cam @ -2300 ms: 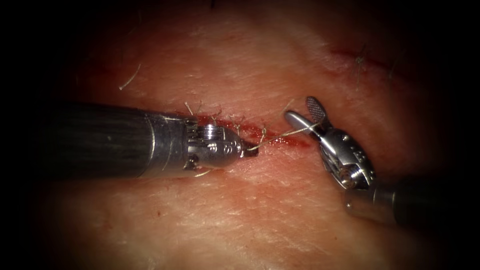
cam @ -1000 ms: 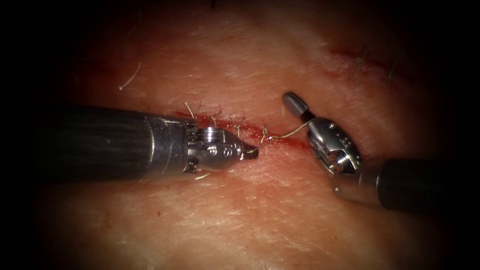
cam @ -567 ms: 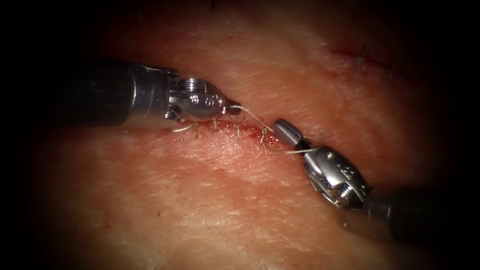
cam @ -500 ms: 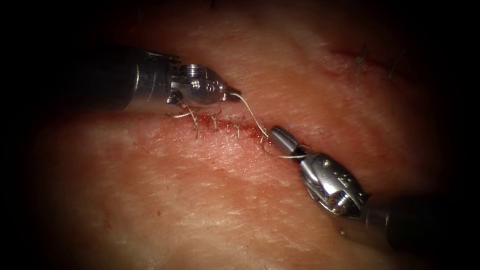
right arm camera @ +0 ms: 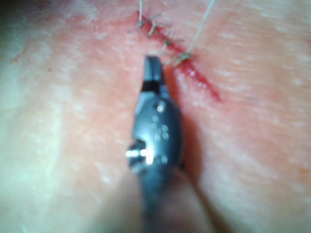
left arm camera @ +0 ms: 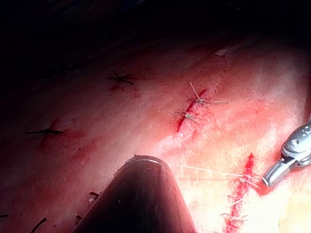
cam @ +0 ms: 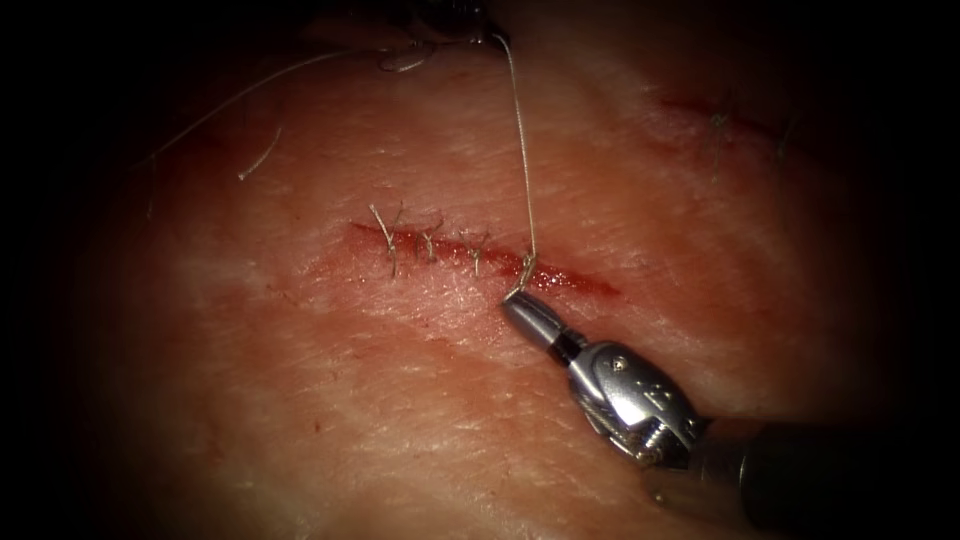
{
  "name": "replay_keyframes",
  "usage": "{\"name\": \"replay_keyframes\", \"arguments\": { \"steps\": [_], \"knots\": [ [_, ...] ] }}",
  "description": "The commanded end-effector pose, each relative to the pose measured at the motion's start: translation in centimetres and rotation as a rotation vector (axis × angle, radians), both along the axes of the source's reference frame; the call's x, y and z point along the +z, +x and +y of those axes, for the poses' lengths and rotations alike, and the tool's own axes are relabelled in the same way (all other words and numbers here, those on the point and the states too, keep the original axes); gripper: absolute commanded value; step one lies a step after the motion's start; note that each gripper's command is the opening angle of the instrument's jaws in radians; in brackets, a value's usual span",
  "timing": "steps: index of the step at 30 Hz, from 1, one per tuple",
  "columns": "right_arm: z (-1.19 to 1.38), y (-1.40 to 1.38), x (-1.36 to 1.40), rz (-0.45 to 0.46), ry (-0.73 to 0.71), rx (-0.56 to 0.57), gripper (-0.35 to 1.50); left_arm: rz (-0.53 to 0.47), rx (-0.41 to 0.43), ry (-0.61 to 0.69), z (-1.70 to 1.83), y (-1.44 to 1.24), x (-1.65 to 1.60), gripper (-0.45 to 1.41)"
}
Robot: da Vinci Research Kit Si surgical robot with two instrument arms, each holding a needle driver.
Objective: Wound Closure
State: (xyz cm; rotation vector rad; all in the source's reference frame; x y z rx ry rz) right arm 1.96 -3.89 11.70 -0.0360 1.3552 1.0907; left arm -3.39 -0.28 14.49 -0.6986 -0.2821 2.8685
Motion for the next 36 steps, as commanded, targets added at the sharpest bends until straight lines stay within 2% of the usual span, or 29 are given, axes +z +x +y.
{"name": "replay_keyframes", "arguments": {
  "steps": [1, 13, 24, 31, 36],
  "knots": [
    [-0.11, 0.06, 0.09, -0.006, -0.001, -0.009, -0.35, 0.001, -0.001, -0.001, 0.08, -0.04, 0.05, -0.45],
    [-0.40, 0.12, 0.07, 0.000, -0.006, -0.049, -0.35, 0.006, -0.042, -0.009, 0.58, 0.05, -0.03, -0.45],
    [-0.55, 0.07, 0.05, 0.005, -0.009, -0.071, -0.35, 0.010, -0.087, -0.009, 1.14, -0.04, 0.18, -0.45],
    [-0.78, -0.01, 0.02, 0.004, -0.015, -0.085, -0.35, 0.021, -0.099, -0.020, 1.30, -0.10, 0.35, -0.45],
    [-0.84, 0.00, 0.04, 0.000, -0.014, -0.094, -0.35, 0.025, -0.102, -0.024, 1.34, -0.10, 0.40, -0.45]
  ]
}}
